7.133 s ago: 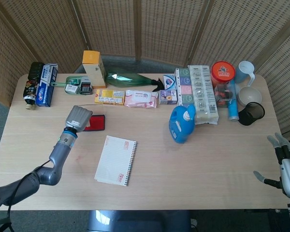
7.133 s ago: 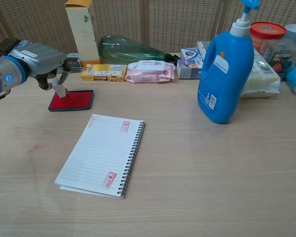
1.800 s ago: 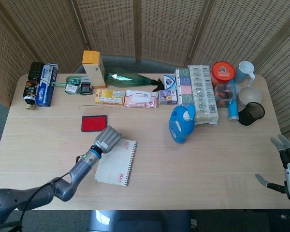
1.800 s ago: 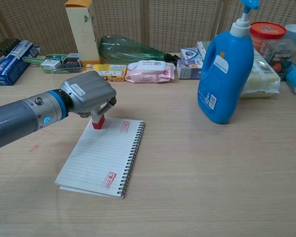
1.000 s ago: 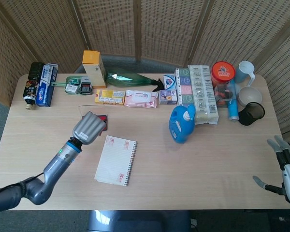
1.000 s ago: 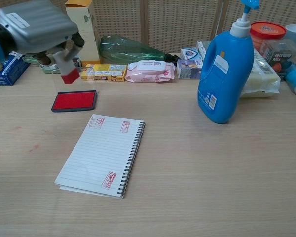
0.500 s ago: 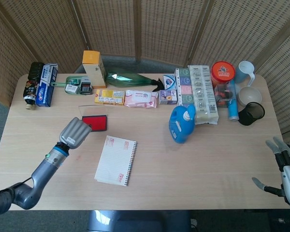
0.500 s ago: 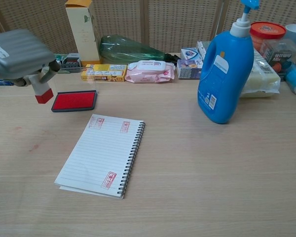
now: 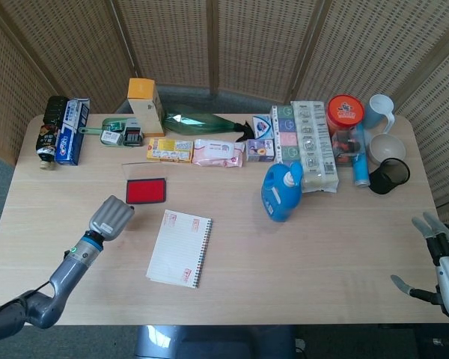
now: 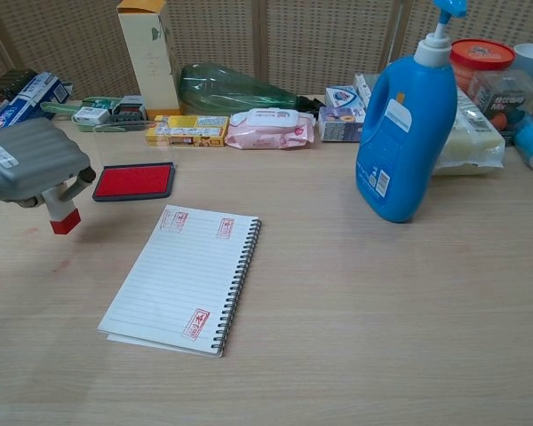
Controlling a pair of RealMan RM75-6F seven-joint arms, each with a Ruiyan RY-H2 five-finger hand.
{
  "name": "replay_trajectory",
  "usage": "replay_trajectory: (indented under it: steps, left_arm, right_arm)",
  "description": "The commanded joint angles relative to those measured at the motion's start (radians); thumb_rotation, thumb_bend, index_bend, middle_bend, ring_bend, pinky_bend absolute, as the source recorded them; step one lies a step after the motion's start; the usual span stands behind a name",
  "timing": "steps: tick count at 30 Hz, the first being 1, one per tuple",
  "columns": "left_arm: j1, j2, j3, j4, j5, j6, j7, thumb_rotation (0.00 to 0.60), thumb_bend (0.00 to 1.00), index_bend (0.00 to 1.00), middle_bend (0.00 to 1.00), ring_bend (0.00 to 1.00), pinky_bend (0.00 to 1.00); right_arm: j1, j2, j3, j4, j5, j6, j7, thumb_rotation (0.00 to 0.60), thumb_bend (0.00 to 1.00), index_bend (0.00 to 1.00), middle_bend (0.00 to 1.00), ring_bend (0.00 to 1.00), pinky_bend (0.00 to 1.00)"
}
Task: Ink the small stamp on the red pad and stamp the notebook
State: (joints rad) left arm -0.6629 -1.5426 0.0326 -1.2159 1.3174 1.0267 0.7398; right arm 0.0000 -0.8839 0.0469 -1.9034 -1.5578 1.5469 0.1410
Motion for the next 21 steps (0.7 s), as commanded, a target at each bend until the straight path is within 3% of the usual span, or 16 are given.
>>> replay_trajectory:
  steps: [1, 10, 16, 21]
  left_arm:
    - [0.006, -0.017, 0.004, 0.020, 0.008, -0.006, -0.011, 0.600, 0.34, 0.64, 1.00, 1.00, 1.00]
    - [0.010, -0.055, -0.004, 0.055, 0.019, -0.009, -0.003, 0.600, 0.34, 0.64, 1.00, 1.00, 1.00]
    - [0.012, -0.054, -0.015, 0.050, 0.022, -0.007, -0.001, 0.600, 0.26, 0.64, 1.00, 1.00, 1.00]
    - [0.012, -0.051, -0.019, 0.040, 0.029, -0.003, 0.007, 0.600, 0.25, 0.64, 1.00, 1.00, 1.00]
  right_arm:
    - [0.001, -0.001, 0.000, -0.001, 0.000, -0.002, -0.002, 0.570, 0.00, 0.06, 0.00, 0.00, 0.00]
    - [0.001, 0.000, -0.001, 0.001, 0.000, -0.002, 0.000, 0.568, 0.00, 0.06, 0.00, 0.00, 0.00]
    - [0.002, 0.001, -0.003, 0.000, 0.000, -0.005, -0.001, 0.568, 0.00, 0.06, 0.00, 0.00, 0.00]
    - [0.001, 0.003, -0.004, -0.001, 0.001, -0.005, -0.002, 0.571, 0.00, 0.06, 0.00, 0.00, 0.00]
